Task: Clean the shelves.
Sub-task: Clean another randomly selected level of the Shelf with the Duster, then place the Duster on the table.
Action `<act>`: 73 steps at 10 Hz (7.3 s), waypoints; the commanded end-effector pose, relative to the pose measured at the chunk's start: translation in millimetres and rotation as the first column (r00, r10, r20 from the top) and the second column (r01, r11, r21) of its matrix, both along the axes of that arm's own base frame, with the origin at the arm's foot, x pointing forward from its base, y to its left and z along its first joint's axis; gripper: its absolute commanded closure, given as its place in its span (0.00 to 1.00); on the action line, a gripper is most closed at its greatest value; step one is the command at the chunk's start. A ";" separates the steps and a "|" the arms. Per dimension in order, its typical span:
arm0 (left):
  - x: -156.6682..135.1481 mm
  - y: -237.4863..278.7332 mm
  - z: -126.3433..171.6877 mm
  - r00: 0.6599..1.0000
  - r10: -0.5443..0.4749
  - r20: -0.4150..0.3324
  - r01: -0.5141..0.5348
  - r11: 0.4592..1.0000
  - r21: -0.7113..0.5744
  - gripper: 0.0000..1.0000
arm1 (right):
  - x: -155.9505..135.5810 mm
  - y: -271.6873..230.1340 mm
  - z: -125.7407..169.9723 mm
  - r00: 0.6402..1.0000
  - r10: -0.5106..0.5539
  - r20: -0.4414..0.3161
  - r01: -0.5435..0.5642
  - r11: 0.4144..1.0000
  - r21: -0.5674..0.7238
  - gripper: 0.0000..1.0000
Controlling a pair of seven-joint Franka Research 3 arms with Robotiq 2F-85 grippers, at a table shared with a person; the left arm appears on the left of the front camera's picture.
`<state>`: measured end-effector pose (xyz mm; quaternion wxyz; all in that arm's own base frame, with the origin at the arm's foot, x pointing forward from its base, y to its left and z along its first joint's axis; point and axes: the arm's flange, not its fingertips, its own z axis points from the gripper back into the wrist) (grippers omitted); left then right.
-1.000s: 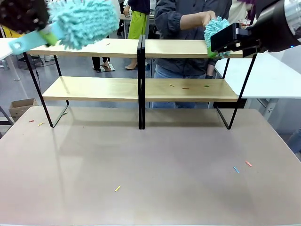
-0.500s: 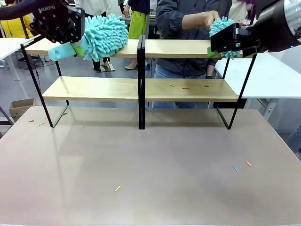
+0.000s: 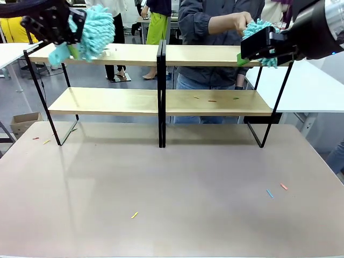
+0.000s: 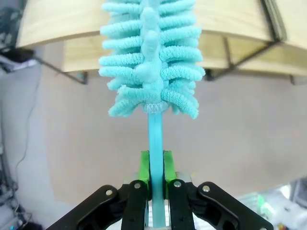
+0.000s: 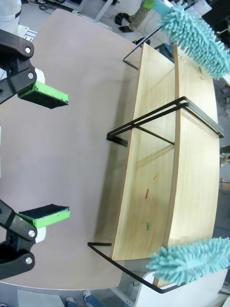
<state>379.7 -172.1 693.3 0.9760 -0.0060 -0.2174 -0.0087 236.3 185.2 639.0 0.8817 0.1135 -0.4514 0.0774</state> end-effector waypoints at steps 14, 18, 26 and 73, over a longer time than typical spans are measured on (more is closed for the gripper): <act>2.1 -4.2 -0.2 0.974 -0.200 -0.106 0.201 0.980 -0.008 0.87 | 0.6 -0.5 -0.7 1.000 0.001 0.000 -0.001 1.000 0.003 0.00; -0.4 8.8 1.6 0.984 0.006 -0.176 0.013 0.995 0.104 0.87 | 0.6 -0.5 -0.7 1.000 0.001 0.000 -0.001 1.000 0.003 0.00; -3.1 67.9 18.2 0.971 0.235 -0.032 -0.224 0.953 0.204 0.87 | 0.6 -0.5 -0.7 1.000 0.001 0.000 -0.001 1.000 0.003 0.00; -73.5 323.3 -192.3 0.118 -0.965 -0.235 0.992 0.107 0.061 0.87 | 102.2 -217.2 -174.1 0.426 0.633 -0.646 0.295 0.578 0.761 0.00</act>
